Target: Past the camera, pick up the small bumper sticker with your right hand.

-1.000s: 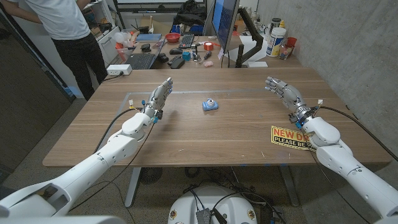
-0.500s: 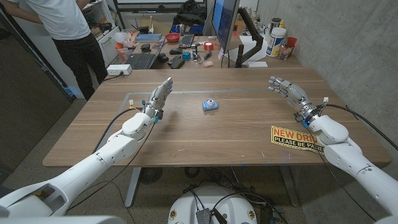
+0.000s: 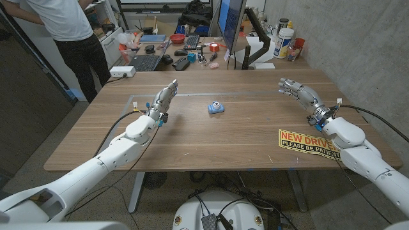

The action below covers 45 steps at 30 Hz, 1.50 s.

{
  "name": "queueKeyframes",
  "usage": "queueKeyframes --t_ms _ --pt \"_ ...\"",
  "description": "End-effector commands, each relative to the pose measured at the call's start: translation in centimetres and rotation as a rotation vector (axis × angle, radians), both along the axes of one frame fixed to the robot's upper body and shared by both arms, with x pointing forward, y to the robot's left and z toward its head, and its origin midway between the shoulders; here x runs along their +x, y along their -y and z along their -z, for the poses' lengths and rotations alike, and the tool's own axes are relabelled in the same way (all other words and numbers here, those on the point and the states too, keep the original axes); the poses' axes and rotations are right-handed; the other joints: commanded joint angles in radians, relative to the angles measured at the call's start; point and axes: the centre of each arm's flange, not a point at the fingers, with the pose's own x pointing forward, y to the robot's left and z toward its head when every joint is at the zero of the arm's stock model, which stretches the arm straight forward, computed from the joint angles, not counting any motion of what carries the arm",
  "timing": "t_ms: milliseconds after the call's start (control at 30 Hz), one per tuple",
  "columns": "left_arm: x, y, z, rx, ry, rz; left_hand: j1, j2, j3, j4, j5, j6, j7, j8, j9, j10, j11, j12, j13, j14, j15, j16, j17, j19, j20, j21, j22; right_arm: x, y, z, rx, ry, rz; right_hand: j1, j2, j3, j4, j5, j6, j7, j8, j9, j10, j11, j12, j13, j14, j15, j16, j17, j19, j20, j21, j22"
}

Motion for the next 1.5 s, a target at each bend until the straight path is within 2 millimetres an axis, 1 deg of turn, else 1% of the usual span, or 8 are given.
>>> queueKeyframes --t_ms 33,167,300,433,700,1033,1100,1500 --pt "-0.2 0.3 -0.1 0.018 -0.012 -0.013 0.007 0.008 0.003 -0.006 0.002 0.002 -0.003 0.004 0.003 0.001 -0.003 0.005 0.002 -0.010 -0.005 0.003 0.006 0.000 -0.024 -0.005 0.006 -0.7 1.2 0.1 -0.026 0.019 0.033 0.017 -0.001 0.003 -0.010 0.000 0.006 -0.011 0.000 0.003 0.013 -0.009 0.007 0.002 0.010 -0.015 0.004 0.001 0.008 -0.022 -0.003 0.002" --pt "-0.2 0.6 -0.3 0.029 -0.015 -0.015 0.007 0.008 0.003 -0.006 0.002 0.003 -0.003 0.004 0.003 0.001 -0.001 0.005 0.002 -0.011 -0.005 0.003 0.006 0.000 -0.023 -0.007 0.006 -0.7 1.6 0.2 -0.032 0.022 0.045 0.022 0.000 0.005 -0.012 0.000 0.015 -0.017 0.004 0.004 0.022 -0.013 0.010 0.003 0.016 -0.020 0.005 0.001 0.010 -0.021 -0.006 0.002" --pt "-0.2 0.9 -0.4 0.037 -0.018 -0.015 0.007 0.008 0.003 -0.006 0.002 0.004 -0.003 0.004 0.003 0.002 -0.001 0.005 0.002 -0.011 -0.005 0.003 0.006 0.000 -0.023 -0.008 0.006 -0.9 2.1 0.5 -0.034 0.021 0.064 0.024 0.000 0.007 -0.013 0.000 0.020 0.010 0.005 0.004 0.026 -0.013 0.010 0.003 0.020 -0.025 0.004 0.002 0.014 -0.024 -0.010 0.002" --pt "-0.4 1.1 -0.7 0.043 -0.014 -0.017 0.007 0.008 0.003 -0.006 0.002 0.004 -0.003 0.004 0.003 0.001 -0.001 0.005 0.002 -0.011 -0.005 0.003 0.006 0.001 -0.024 -0.010 0.006 -1.2 2.6 0.5 -0.040 0.031 0.076 0.023 -0.001 0.007 -0.013 -0.001 0.018 0.014 0.005 0.004 0.030 -0.015 0.011 0.003 0.027 -0.030 0.006 0.002 0.018 -0.026 -0.011 0.002" --pt "-0.7 1.2 -0.9 0.047 -0.016 -0.030 0.007 0.009 0.002 -0.007 0.002 0.003 -0.004 0.004 0.003 0.002 -0.003 0.005 0.002 -0.011 -0.005 0.002 0.006 0.002 -0.024 -0.013 0.006 -1.6 3.0 0.3 -0.089 0.047 0.081 0.020 -0.001 0.007 -0.011 -0.001 0.019 0.015 0.005 0.004 0.040 -0.015 0.012 0.003 0.042 -0.037 0.009 0.003 0.029 -0.032 -0.013 0.002" --pt "-0.6 1.8 -0.9 0.057 -0.023 -0.031 0.006 0.009 0.001 -0.007 0.001 0.003 -0.004 0.004 0.003 0.001 -0.002 0.005 0.002 -0.012 -0.005 0.002 0.006 0.003 -0.025 -0.017 0.006 -2.1 2.7 0.1 -0.170 0.061 0.095 0.018 -0.001 0.007 -0.009 -0.001 0.028 0.010 0.008 0.004 0.046 -0.016 0.013 0.003 0.051 -0.037 0.010 0.004 0.034 -0.033 -0.017 0.002" --pt "-0.5 2.0 -0.8 0.059 -0.023 -0.028 0.006 0.009 0.001 -0.007 0.001 0.003 -0.004 0.004 0.003 0.001 -0.002 0.005 0.002 -0.012 -0.005 0.002 0.006 0.004 -0.025 -0.018 0.006 -2.1 2.7 0.2 -0.189 0.061 0.097 0.018 0.000 0.007 -0.009 -0.001 0.029 0.007 0.008 0.004 0.048 -0.020 0.014 0.003 0.053 -0.038 0.010 0.004 0.035 -0.032 -0.018 0.002" --pt "-0.9 2.2 -0.6 0.074 -0.014 -0.018 0.006 0.010 0.000 -0.007 0.001 0.003 -0.005 0.004 0.003 0.002 -0.004 0.005 0.002 -0.012 -0.006 0.002 0.006 0.005 -0.024 -0.022 0.007 -3.1 2.5 0.9 -0.204 0.085 0.109 0.017 0.000 0.009 -0.009 0.000 0.037 0.004 0.010 0.005 0.052 -0.023 0.013 0.003 0.065 -0.040 0.011 0.003 0.040 -0.033 -0.023 0.002"
